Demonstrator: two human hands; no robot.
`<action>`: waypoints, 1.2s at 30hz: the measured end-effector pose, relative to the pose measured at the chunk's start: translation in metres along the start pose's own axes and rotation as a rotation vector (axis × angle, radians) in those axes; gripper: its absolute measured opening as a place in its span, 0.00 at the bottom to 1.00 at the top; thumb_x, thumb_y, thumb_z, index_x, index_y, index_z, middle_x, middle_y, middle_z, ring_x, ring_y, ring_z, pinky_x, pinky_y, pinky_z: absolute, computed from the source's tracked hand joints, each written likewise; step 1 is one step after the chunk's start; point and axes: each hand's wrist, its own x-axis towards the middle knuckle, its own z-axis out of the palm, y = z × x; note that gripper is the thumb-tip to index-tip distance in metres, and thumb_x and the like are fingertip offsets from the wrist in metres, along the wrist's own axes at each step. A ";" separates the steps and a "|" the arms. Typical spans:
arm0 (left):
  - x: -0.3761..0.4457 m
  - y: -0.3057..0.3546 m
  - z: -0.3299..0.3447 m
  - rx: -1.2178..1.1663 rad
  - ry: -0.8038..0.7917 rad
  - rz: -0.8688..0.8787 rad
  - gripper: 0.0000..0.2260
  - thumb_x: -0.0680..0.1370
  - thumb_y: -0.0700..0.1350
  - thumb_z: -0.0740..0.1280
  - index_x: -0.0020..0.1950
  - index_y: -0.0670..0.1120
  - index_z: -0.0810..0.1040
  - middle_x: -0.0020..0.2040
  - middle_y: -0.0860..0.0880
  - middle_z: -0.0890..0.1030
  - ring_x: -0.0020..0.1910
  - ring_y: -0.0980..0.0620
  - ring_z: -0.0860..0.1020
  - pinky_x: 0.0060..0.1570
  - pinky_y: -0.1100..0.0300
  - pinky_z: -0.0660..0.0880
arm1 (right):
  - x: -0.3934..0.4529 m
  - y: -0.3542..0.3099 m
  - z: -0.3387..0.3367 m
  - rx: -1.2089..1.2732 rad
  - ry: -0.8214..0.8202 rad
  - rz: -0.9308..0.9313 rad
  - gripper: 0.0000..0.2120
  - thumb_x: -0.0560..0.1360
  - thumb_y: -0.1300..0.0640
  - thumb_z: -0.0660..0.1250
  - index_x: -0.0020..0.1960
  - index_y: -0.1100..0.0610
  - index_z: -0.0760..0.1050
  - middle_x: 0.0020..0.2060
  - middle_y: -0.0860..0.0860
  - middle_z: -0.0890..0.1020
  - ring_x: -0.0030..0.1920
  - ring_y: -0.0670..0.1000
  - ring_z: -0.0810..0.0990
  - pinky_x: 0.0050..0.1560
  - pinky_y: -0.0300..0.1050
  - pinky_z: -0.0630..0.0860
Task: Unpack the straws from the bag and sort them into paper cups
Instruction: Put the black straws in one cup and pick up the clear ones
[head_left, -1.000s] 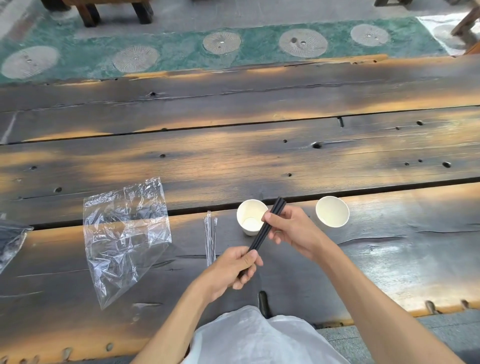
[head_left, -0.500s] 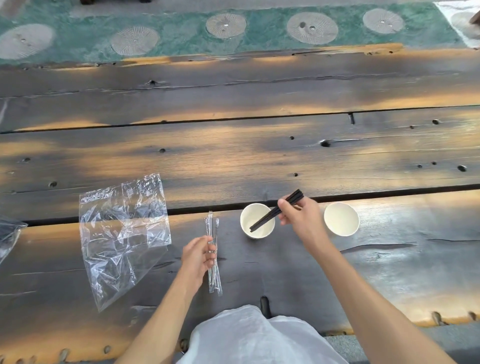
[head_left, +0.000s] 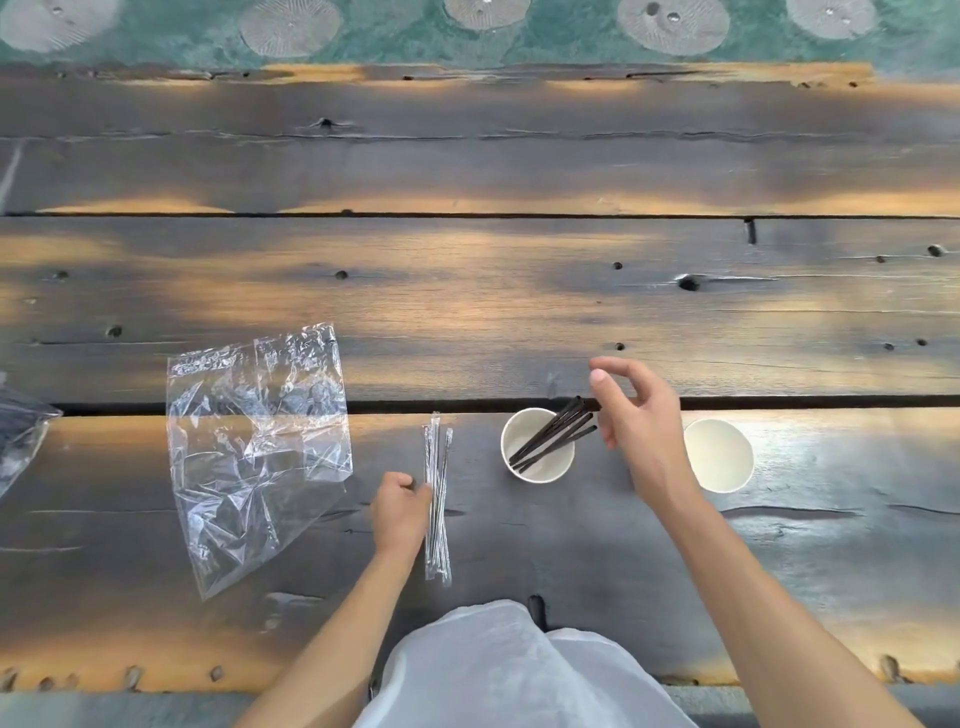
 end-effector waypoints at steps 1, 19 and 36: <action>-0.002 0.002 0.002 0.074 -0.017 0.034 0.08 0.76 0.44 0.71 0.47 0.45 0.73 0.44 0.44 0.80 0.50 0.41 0.78 0.45 0.52 0.73 | -0.003 -0.007 0.005 0.022 -0.026 -0.013 0.05 0.78 0.55 0.67 0.52 0.53 0.80 0.25 0.45 0.74 0.24 0.46 0.70 0.25 0.39 0.68; 0.006 0.002 0.000 0.205 -0.114 0.072 0.10 0.72 0.37 0.70 0.34 0.43 0.72 0.34 0.43 0.76 0.39 0.41 0.77 0.37 0.53 0.72 | -0.050 0.020 0.105 -0.097 -0.415 0.296 0.07 0.80 0.64 0.61 0.49 0.63 0.77 0.40 0.55 0.79 0.26 0.48 0.75 0.27 0.43 0.73; -0.079 0.064 -0.072 -0.433 -0.953 0.143 0.07 0.76 0.43 0.72 0.50 0.43 0.86 0.39 0.49 0.79 0.35 0.56 0.73 0.31 0.64 0.65 | -0.034 -0.015 0.078 0.025 -0.663 0.369 0.08 0.77 0.56 0.70 0.49 0.61 0.76 0.22 0.50 0.70 0.20 0.46 0.67 0.20 0.37 0.56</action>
